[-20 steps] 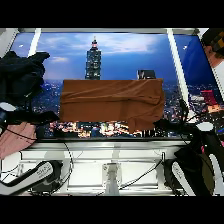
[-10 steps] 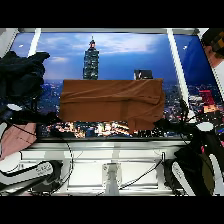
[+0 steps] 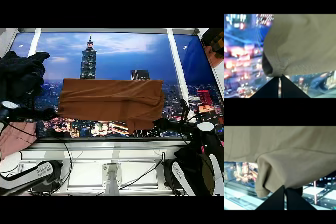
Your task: Fold the clothes and pants, and hang the long-sleeved shirts on hangers.
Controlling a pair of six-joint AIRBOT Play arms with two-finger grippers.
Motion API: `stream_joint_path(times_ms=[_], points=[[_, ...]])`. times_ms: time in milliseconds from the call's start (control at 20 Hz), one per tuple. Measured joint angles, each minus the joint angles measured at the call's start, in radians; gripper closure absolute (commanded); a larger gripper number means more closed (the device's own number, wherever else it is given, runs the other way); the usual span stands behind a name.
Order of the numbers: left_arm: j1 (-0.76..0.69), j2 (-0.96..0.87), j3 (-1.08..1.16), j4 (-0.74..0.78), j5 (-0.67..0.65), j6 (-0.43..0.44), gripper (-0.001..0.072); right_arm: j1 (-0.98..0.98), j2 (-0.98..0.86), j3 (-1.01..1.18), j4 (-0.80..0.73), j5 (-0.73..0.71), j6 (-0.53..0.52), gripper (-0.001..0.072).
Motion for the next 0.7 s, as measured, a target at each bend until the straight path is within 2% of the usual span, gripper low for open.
stream_joint_path(times_ms=[200, 350, 550, 700], points=[[0.0, 0.09, 0.015, -0.006, -0.002, 0.007, 0.069, 0.0, 0.0, 0.008, 0.02, 0.012, -0.002, 0.0697], [0.0, 0.158, 0.019, -0.069, 0.002, 0.04, 0.069, 0.0, 0.0, 0.058, 0.04, 0.037, -0.006, 0.0697], [0.0, 0.222, 0.023, -0.26, 0.099, 0.103, 0.0689, 0.0, 0.0, 0.178, 0.061, 0.028, -0.008, 0.0697], [-0.001, 0.238, 0.024, -0.437, 0.202, 0.158, 0.069, 0.001, 0.0, 0.243, 0.103, -0.066, -0.008, 0.0698]])
